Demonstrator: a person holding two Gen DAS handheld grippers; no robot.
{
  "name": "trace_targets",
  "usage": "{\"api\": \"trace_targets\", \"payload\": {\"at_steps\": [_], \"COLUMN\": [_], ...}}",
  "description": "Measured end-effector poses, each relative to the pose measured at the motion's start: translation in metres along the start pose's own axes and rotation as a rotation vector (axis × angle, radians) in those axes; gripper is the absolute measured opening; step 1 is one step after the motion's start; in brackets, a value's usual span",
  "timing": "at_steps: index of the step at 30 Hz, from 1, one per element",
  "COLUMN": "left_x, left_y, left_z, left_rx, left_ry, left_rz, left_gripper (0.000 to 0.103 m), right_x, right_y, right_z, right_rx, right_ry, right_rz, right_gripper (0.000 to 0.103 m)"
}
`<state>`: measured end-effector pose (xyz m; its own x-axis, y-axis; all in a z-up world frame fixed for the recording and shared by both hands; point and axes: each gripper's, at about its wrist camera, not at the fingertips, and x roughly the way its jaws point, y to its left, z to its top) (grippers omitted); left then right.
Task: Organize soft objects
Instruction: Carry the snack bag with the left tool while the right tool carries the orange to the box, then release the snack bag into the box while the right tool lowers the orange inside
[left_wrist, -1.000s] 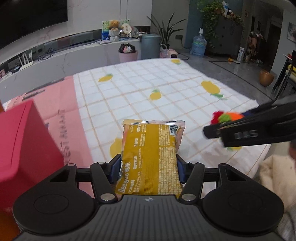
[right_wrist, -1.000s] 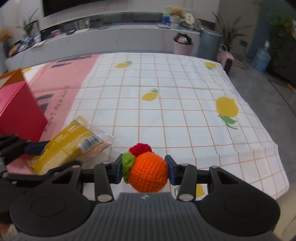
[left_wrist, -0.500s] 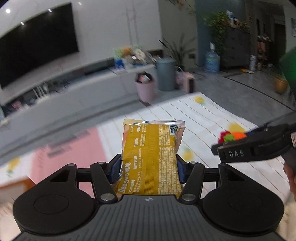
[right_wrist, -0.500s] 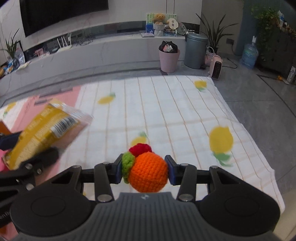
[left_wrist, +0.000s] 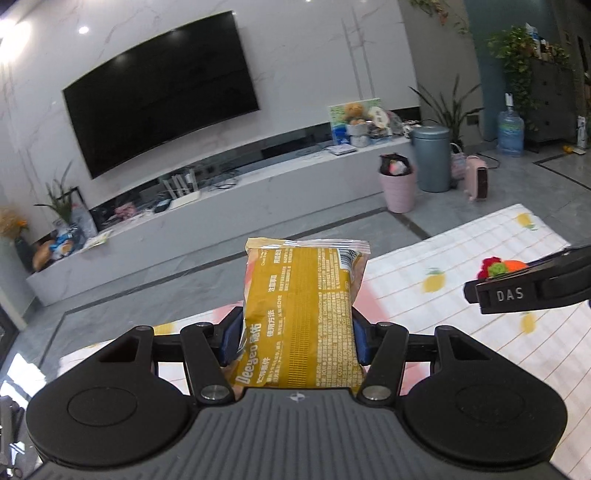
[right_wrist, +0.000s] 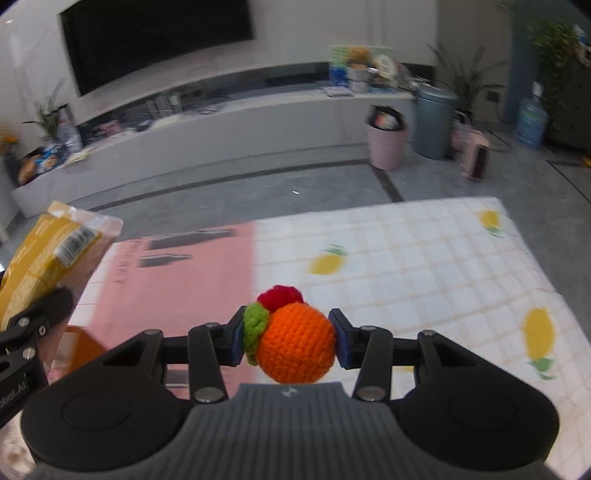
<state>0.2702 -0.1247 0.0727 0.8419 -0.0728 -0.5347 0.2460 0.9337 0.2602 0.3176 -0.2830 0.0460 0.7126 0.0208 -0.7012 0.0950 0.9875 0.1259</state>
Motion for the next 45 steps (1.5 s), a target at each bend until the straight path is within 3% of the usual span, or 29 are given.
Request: {"api": "trace_targets", "payload": {"at_steps": [3,9,15,20,28,34,38,41,45], "left_x": [-0.014,-0.038,-0.040,-0.023,0.015,0.019,-0.006,-0.027,-0.051], "left_y": [0.035,0.084,0.117,0.133,0.143,0.134,0.124,0.123,0.132], "left_z": [-0.012,-0.037,-0.072,-0.100,-0.117,-0.132,-0.132,-0.125,-0.116], "left_rx": [-0.009,-0.046,-0.109,-0.124,-0.163,-0.117,-0.050,-0.012,-0.070], "left_ry": [0.003,0.016,0.026,0.085,0.164,0.207,0.094,0.022,0.044], "left_rz": [0.071,0.104,0.071,0.045,0.106,0.103,0.111,0.171,0.225], "left_gripper": [0.065,0.065,0.065,0.065,0.065,0.068,0.072,0.082,0.085], "right_x": [-0.001,-0.017,-0.032,-0.028,-0.006,0.002,0.005,0.005,-0.007], "right_y": [0.047,0.129,0.179,0.197,0.210,0.206,0.213,0.206,0.200], "right_z": [-0.001,-0.020,-0.054,-0.081,-0.092,-0.081,-0.084,-0.082,-0.077], "right_rx": [-0.038,-0.181,-0.345,-0.429,-0.506,-0.384,-0.407,-0.358,-0.311], "right_ry": [-0.012,-0.026,-0.065,-0.062,-0.014,0.024,0.058,0.080,0.076], "right_rz": [0.059,0.200,0.310,0.348,0.335,0.339,0.267,0.271,0.289], "right_gripper": [0.045,0.045,0.045,0.045,0.045,0.045,0.045,0.045,0.045]}}
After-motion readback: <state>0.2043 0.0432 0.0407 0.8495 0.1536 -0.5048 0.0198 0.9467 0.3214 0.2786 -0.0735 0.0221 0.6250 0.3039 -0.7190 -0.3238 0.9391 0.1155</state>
